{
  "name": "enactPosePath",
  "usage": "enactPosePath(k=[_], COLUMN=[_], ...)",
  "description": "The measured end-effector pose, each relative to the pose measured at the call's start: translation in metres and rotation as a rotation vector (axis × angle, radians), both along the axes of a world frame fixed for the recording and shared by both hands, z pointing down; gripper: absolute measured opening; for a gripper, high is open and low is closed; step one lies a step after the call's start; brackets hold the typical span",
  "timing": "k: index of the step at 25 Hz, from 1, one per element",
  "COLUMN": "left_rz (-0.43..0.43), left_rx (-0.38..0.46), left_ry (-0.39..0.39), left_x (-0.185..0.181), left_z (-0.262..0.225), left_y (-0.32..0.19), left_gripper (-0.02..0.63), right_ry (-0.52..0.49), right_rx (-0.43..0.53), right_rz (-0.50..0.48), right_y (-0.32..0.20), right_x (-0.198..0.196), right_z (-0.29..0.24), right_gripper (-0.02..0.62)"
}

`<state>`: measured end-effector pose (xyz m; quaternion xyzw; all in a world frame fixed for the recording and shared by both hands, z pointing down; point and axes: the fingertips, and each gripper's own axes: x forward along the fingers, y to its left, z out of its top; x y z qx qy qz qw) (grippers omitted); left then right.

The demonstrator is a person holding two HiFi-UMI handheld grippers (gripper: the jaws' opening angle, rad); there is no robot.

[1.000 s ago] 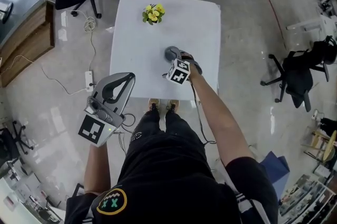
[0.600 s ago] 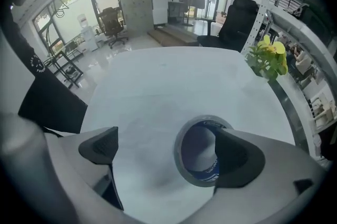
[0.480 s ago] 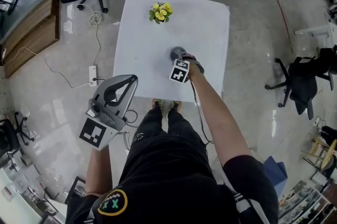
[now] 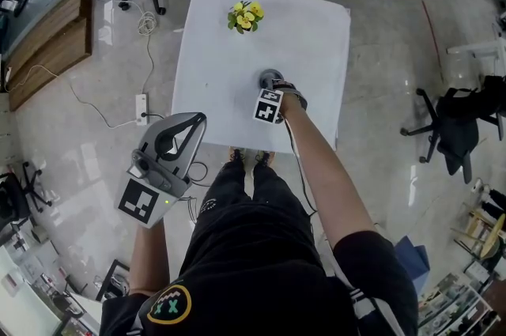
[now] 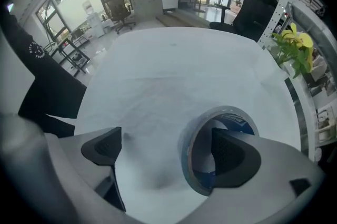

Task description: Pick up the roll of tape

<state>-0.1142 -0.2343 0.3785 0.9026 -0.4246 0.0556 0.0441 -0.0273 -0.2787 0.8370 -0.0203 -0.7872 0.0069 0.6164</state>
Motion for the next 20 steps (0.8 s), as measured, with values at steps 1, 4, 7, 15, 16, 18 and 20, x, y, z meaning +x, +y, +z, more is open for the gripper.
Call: enactPosePath(k=[1,4,7,15,16,18,20], left_rz=[-0.002,-0.003,-0.005,-0.009,-0.011,-0.012,-0.014], left_rx=[0.000,-0.002,-0.003,0.001,0.001,0.002,0.002], left_ry=[0.002,0.002,0.002,0.005,0.004,0.002,0.002], left_x=[-0.0001,-0.0002,-0.0003,-0.0004,-0.0008,-0.0016,-0.0019], left_z=[0.0001,0.0003,0.0000,-0.0022,-0.0020,-0.0012,-0.0010], left_y=[0.0000,-0.0003,-0.0008,-0.0003,0.0000,0.0008,0.0016], left_gripper=[0.018,0.018,0.018,0.018,0.019,0.018,0.018], right_ry=[0.015,0.046,0.059,0.071,0.071,0.071,0.069], right_rx=[0.004,0.009,0.003,-0.007,-0.007,-0.006,-0.002], right_rz=[-0.012,-0.024,-0.027,-0.119,-0.131,-0.144,-0.159], right_y=[0.0003,-0.0002,-0.0013,0.0051,0.0063,0.0074,0.0079], right_x=[0.0012,0.0028,0.0017,0.0022,0.0018,0.0015,0.0010], right_z=[0.0018,0.0049,0.0050,0.0026,0.0026,0.0026,0.0020], right_gripper=[0.550,0.543,0.536,0.424,0.403,0.374,0.318])
